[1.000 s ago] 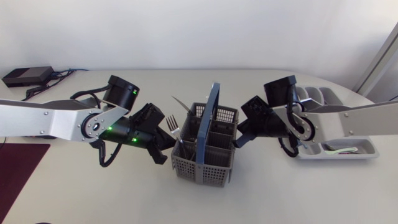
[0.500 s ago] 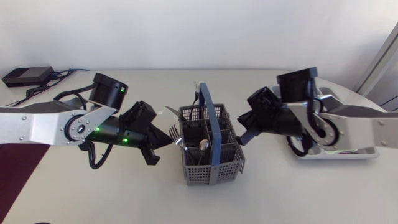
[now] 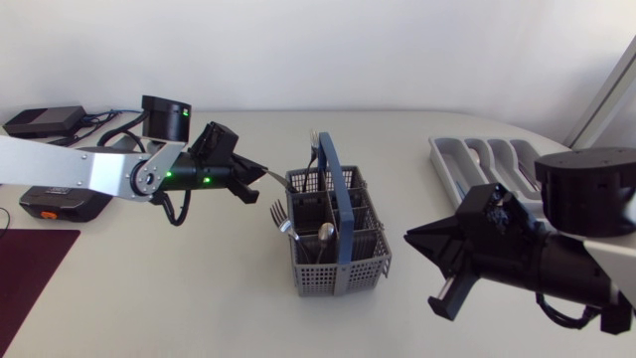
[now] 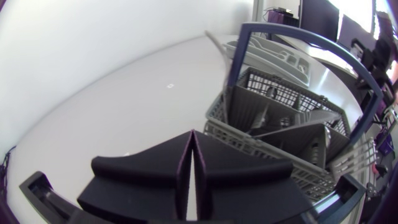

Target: Unload the cutlery basket into the drawer organizer.

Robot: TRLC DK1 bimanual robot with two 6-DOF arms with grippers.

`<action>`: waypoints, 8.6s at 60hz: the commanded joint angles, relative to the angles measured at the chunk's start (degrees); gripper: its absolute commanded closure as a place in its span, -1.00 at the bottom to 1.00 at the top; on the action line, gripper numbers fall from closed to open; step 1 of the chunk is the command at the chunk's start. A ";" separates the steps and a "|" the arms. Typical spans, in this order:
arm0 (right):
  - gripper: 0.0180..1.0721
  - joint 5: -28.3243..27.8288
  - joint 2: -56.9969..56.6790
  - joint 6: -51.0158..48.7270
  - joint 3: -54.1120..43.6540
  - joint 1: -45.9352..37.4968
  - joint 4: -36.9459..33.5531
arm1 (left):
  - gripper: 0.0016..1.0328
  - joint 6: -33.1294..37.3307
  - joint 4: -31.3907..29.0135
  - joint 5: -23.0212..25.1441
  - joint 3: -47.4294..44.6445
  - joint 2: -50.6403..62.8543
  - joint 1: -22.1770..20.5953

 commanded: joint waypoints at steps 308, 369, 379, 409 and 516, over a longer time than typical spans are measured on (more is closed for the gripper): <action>-0.14 10.22 5.33 4.88 -4.62 9.24 13.23 | -0.06 9.61 -18.54 -10.71 -20.86 -36.17 -15.51; 0.79 12.06 22.64 7.25 4.87 13.54 22.02 | -0.16 4.86 -15.64 -18.00 -19.10 -35.11 -26.59; 0.85 11.27 22.11 7.25 5.40 13.54 21.76 | -0.16 4.69 -14.85 -18.00 -18.31 -33.62 -26.85; 0.86 3.01 12.18 7.16 10.23 8.36 11.74 | -0.28 3.81 -13.18 -18.00 -14.71 -29.22 -28.08; 0.83 -28.54 -5.75 14.37 16.38 -3.07 -6.89 | 0.50 7.32 -14.23 -1.30 -1.43 -15.87 -32.91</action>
